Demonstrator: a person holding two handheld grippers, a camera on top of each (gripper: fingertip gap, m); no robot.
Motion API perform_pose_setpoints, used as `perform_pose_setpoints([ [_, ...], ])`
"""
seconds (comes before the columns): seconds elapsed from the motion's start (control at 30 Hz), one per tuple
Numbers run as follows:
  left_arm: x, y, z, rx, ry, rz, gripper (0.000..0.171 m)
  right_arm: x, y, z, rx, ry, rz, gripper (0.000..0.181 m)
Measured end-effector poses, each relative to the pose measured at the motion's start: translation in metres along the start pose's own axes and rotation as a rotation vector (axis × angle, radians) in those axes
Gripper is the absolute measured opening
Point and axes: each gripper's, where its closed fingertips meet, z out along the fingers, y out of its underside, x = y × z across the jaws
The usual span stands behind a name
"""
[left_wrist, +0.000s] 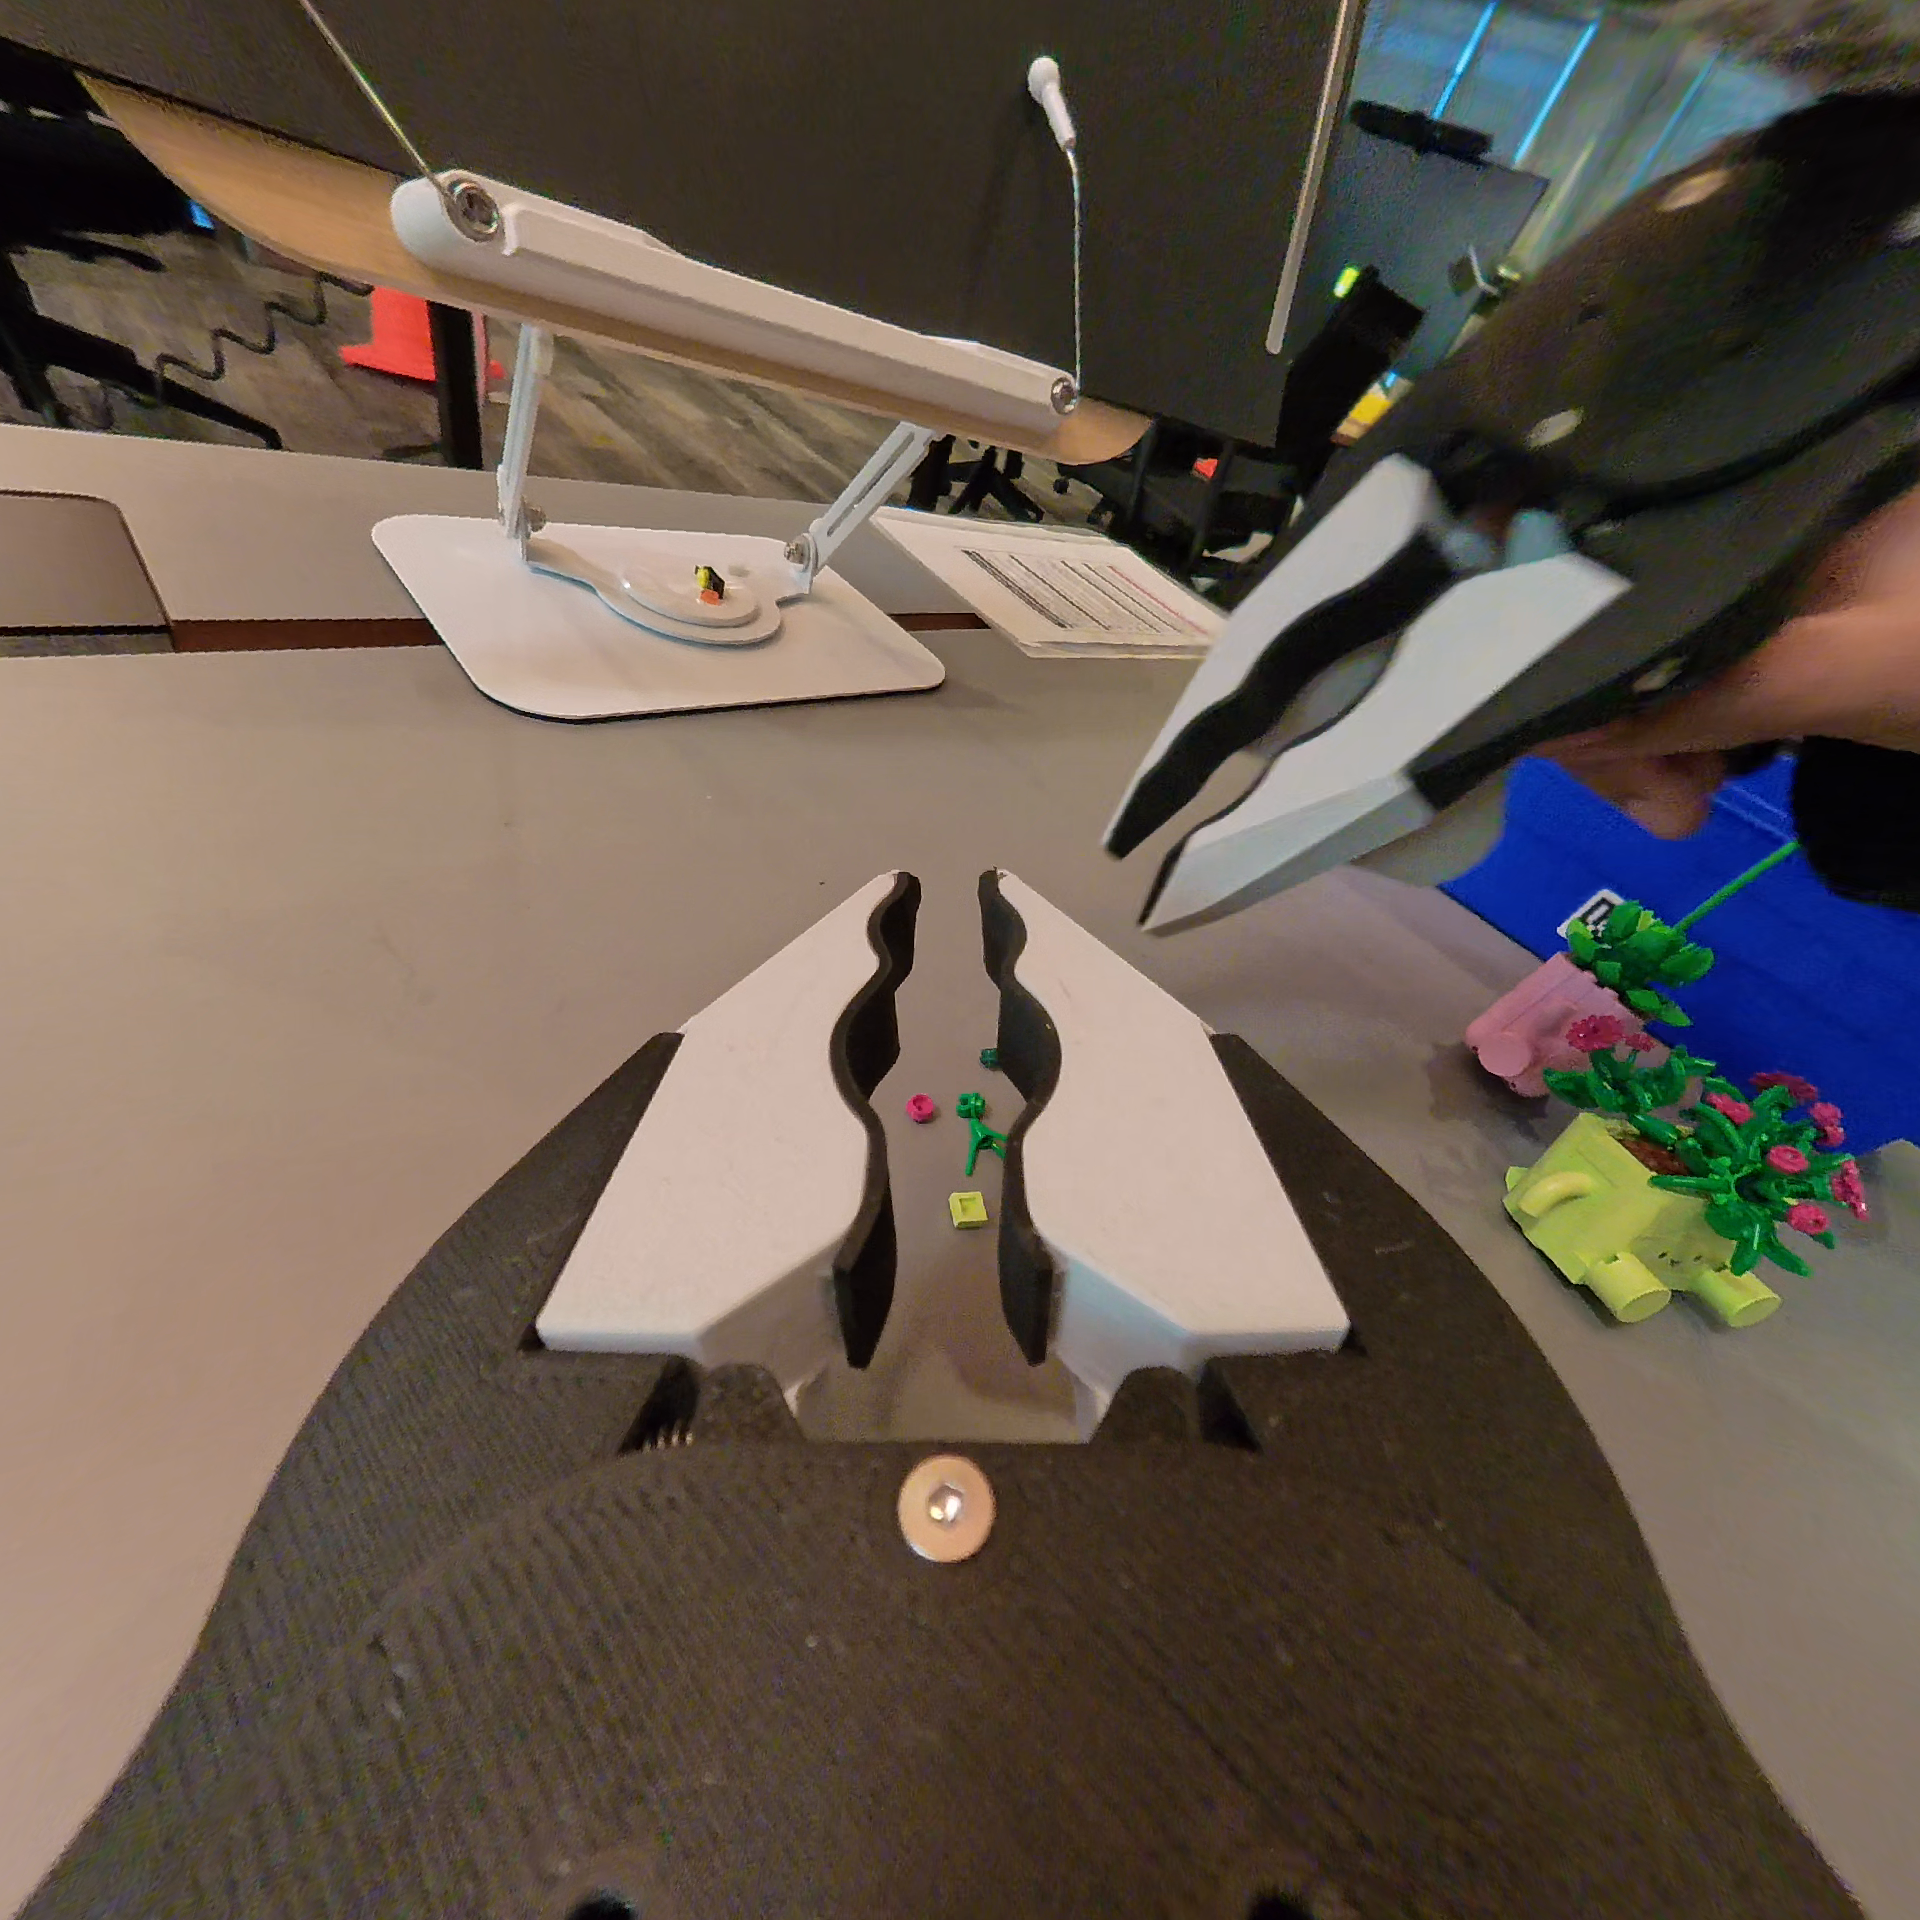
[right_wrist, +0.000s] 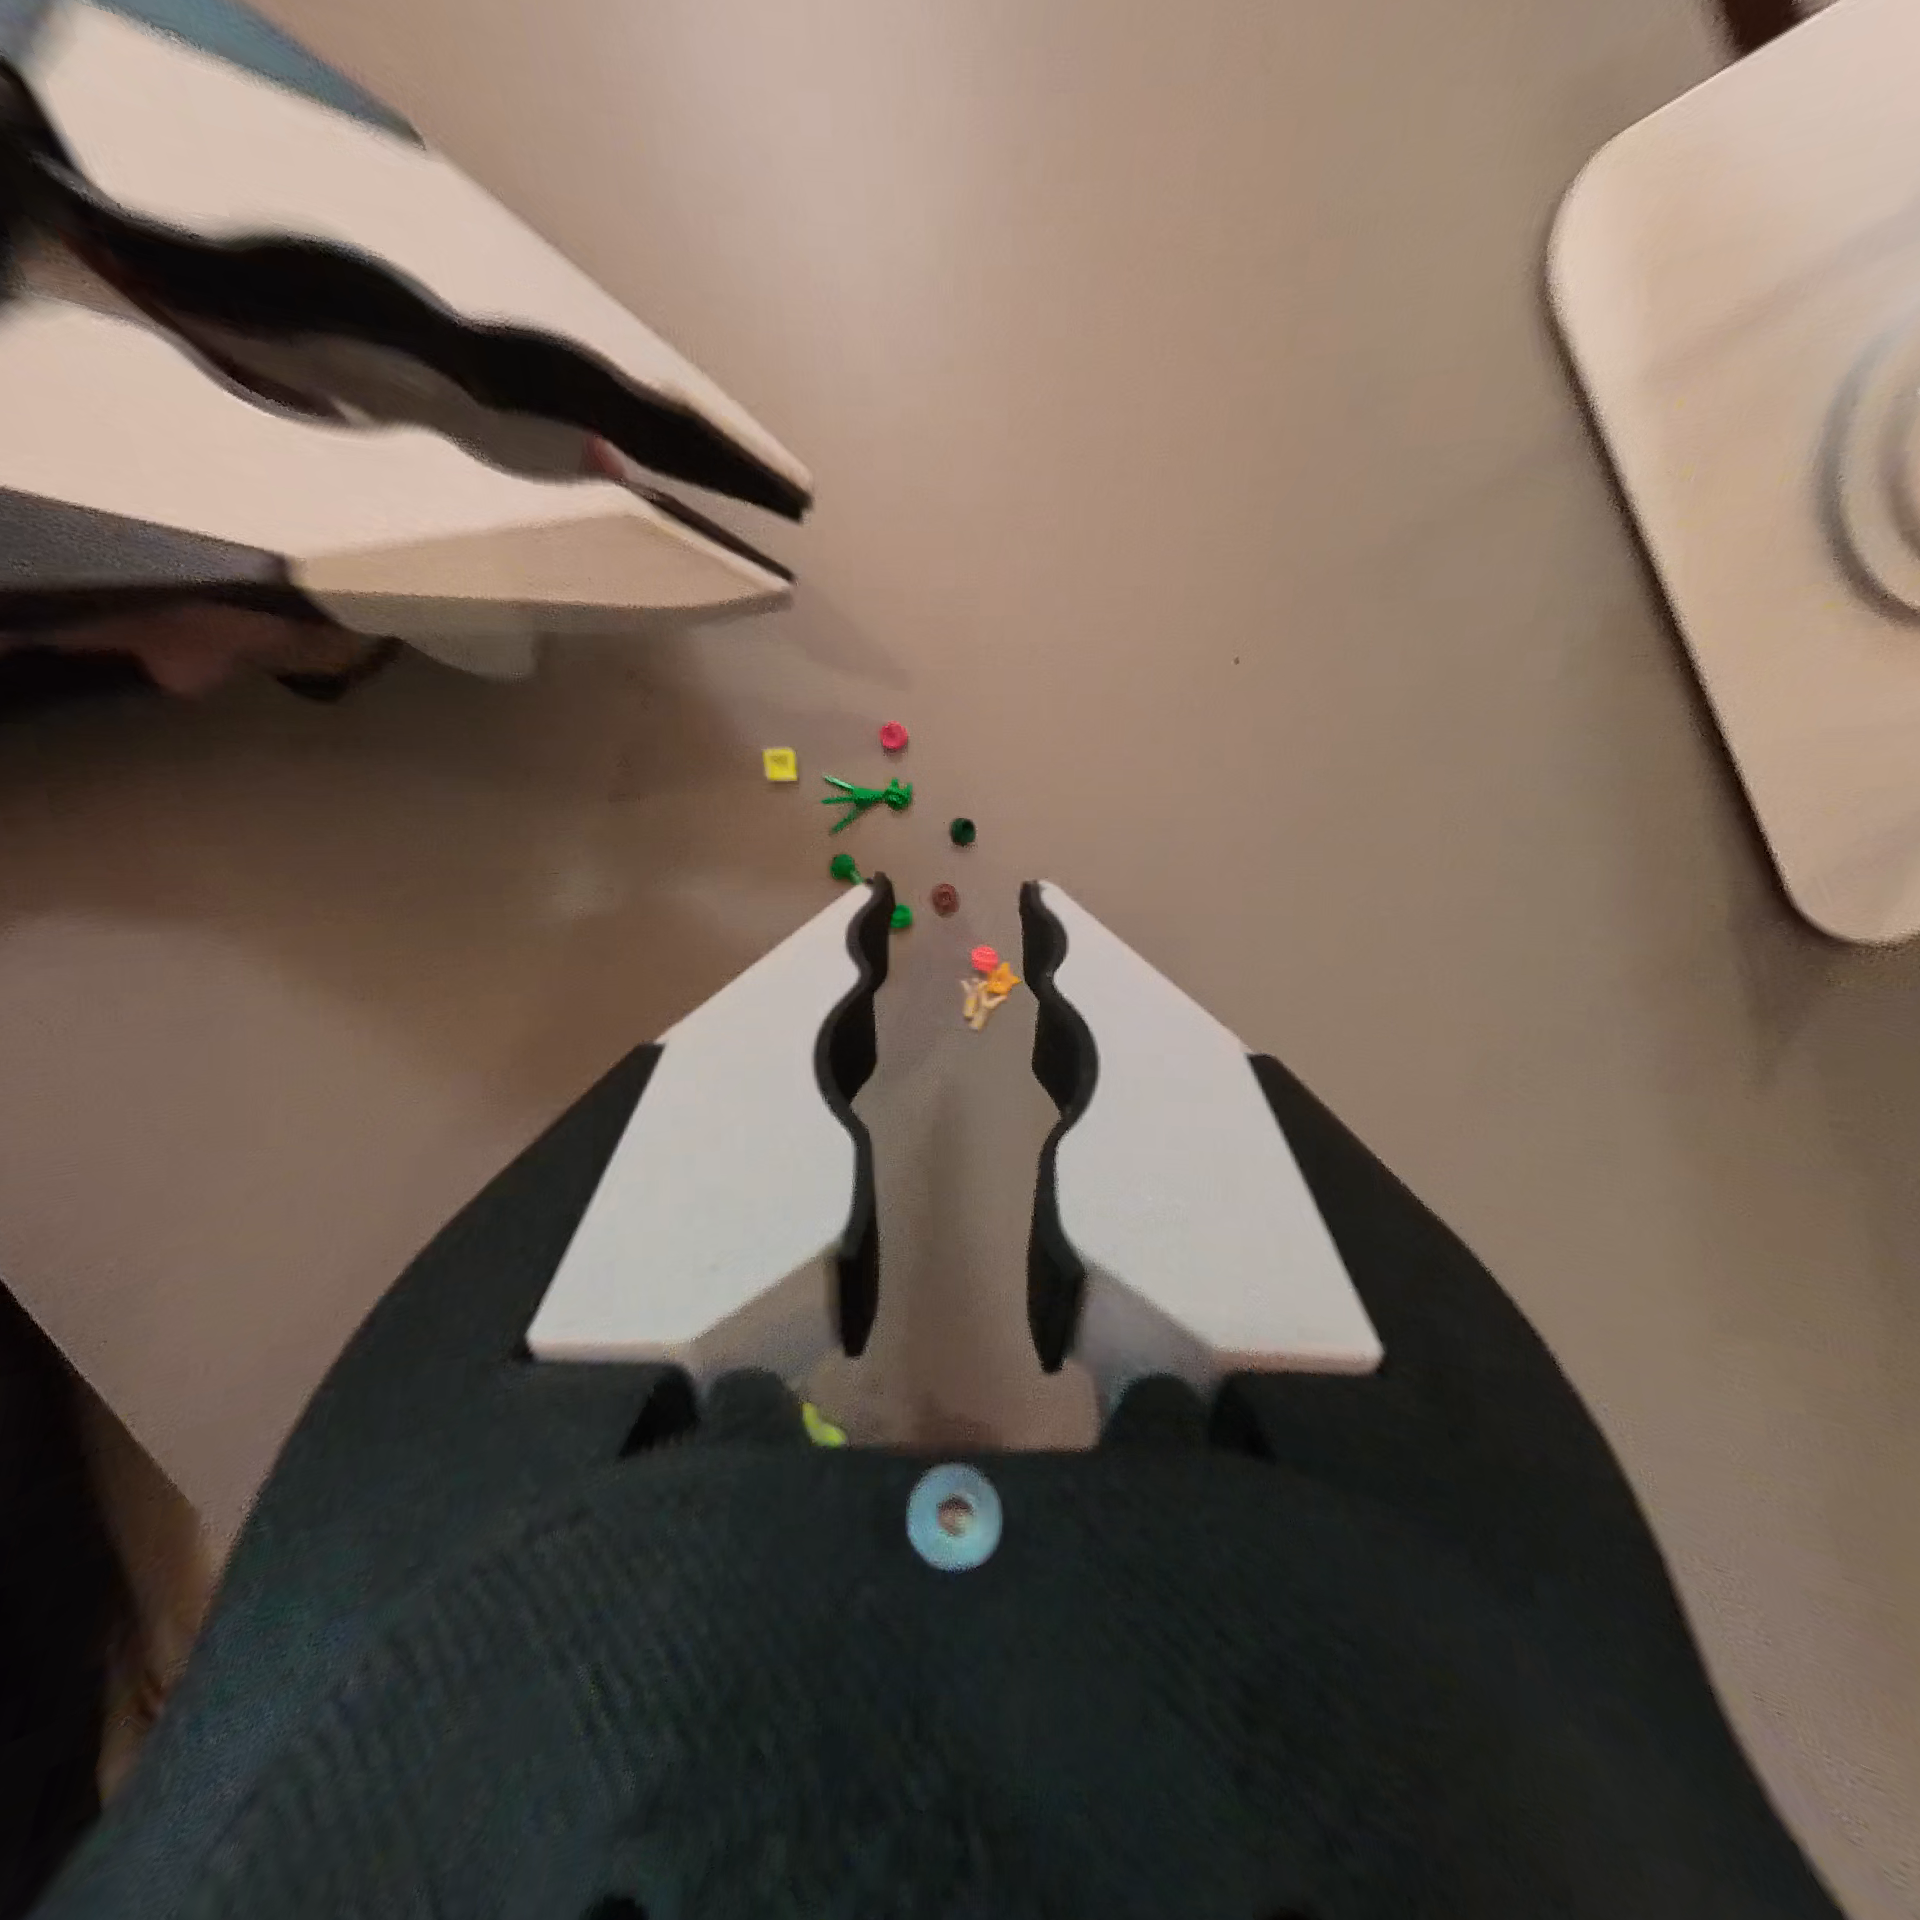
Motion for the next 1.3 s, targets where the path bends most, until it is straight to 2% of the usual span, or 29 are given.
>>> perform_pose_setpoints([
  [0.07, 0.000, 0.000, 0.000, -0.003, -0.004, 0.012, 0.009, -0.013, -0.005, -0.020, 0.121, 0.044, 0.070, 0.029],
  [0.2, 0.000, -0.004, -0.004, 0.005, -0.018, 0.047, 0.011, -0.062, -0.008, -0.046, 0.418, 0.085, 0.158, 0.037],
  [0.33, 0.001, -0.004, -0.012, 0.020, 0.011, 0.078, 0.019, -0.098, 0.001, -0.027, 0.634, 0.121, 0.221, 0.042],
  [0.47, 0.011, 0.001, -0.023, -0.019, 0.104, 0.045, 0.022, -0.126, 0.013, 0.001, 0.725, 0.091, 0.243, 0.045],
  [0.6, 0.006, 0.044, -0.028, -0.287, 0.099, 0.161, 0.037, -0.142, 0.023, 0.001, 0.800, 0.070, 0.200, 0.044],
  [0.7, -0.005, 0.061, -0.033, -0.385, 0.031, 0.256, 0.053, -0.156, 0.027, -0.010, 0.867, 0.041, 0.136, 0.043],
  [0.8, -0.010, 0.076, -0.034, -0.467, 0.007, 0.252, 0.045, -0.165, 0.026, -0.022, 0.941, 0.035, 0.072, 0.038],
  [1.03, -0.010, 0.097, -0.024, -0.610, 0.000, 0.287, 0.023, -0.172, 0.029, -0.031, 0.992, -0.027, 0.072, 0.039],
  [1.3, -0.005, 0.095, 0.002, -0.627, 0.056, 0.284, 0.015, -0.166, 0.031, -0.036, 1.022, -0.122, 0.147, 0.039],
])
